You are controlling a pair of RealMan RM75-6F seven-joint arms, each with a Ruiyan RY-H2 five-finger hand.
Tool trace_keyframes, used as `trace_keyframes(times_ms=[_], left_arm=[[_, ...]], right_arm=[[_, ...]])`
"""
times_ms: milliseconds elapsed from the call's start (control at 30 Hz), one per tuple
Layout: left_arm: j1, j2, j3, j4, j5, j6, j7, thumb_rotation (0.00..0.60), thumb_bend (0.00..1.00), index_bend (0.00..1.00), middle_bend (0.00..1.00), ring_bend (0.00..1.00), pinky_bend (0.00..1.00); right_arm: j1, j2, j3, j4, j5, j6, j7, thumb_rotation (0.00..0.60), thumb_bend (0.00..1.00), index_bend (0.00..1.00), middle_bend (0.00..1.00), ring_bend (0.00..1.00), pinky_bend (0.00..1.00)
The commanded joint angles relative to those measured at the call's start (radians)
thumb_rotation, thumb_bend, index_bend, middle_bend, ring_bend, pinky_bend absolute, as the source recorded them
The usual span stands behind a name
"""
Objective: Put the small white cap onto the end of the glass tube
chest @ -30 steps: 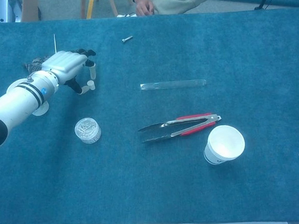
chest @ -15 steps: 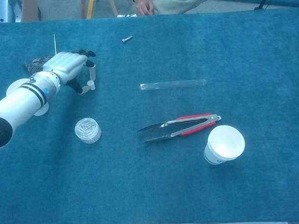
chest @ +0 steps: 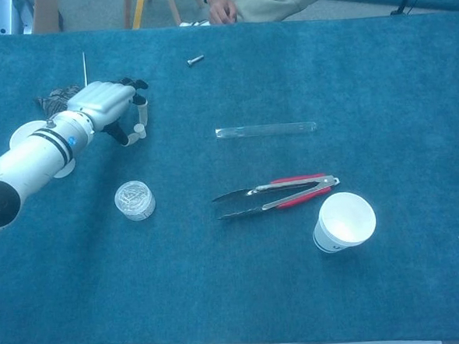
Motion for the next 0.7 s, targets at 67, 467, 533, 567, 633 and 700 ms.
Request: trace_keyframes(times_ms=[67, 467, 533, 567, 633, 700], left_arm=[[0.0, 0.0, 0.0, -0.003, -0.002, 0.001, -0.002, 0.6, 0.32, 0.46, 0.07, 0.0, 0.0], [-0.002, -0.011, -0.007, 0.005, -0.01, -0.002, -0.013, 0.6, 0.32, 0.49, 0.08, 0.0, 0.0], [-0.002, -0.016, -0.009, 0.011, -0.008, -0.005, -0.022, 0.6, 0.32, 0.5, 0.09, 0.0, 0.0], [-0.001, -0.018, -0.009, 0.013, -0.007, -0.007, -0.028, 0.6, 0.32, 0.5, 0.1, 0.0, 0.0], [0.0, -0.018, -0.012, 0.016, -0.006, -0.012, -0.042, 0.6, 0.32, 0.52, 0.11, 0.0, 0.0], [0.002, -0.011, -0.017, 0.008, -0.002, -0.015, -0.056, 0.6, 0.32, 0.52, 0.11, 0.0, 0.0]], right_arm=[[-0.002, 0.002, 0.0, -0.002, -0.001, 0.003, 0.001, 0.6, 0.28, 0.38, 0.18, 0.08, 0.25], [-0.009, 0.007, -0.002, -0.006, 0.0, 0.008, 0.004, 0.6, 0.28, 0.38, 0.18, 0.08, 0.25], [-0.01, 0.007, -0.001, -0.005, 0.001, 0.009, 0.003, 0.6, 0.28, 0.38, 0.18, 0.08, 0.25], [-0.01, 0.008, -0.001, -0.005, 0.001, 0.009, 0.003, 0.6, 0.28, 0.38, 0.18, 0.08, 0.25], [-0.009, 0.009, -0.002, -0.004, 0.001, 0.006, 0.002, 0.6, 0.28, 0.38, 0.18, 0.08, 0.25], [-0.006, 0.011, -0.001, -0.004, 0.003, 0.0, 0.001, 0.6, 0.28, 0.38, 0.18, 0.08, 0.25]])
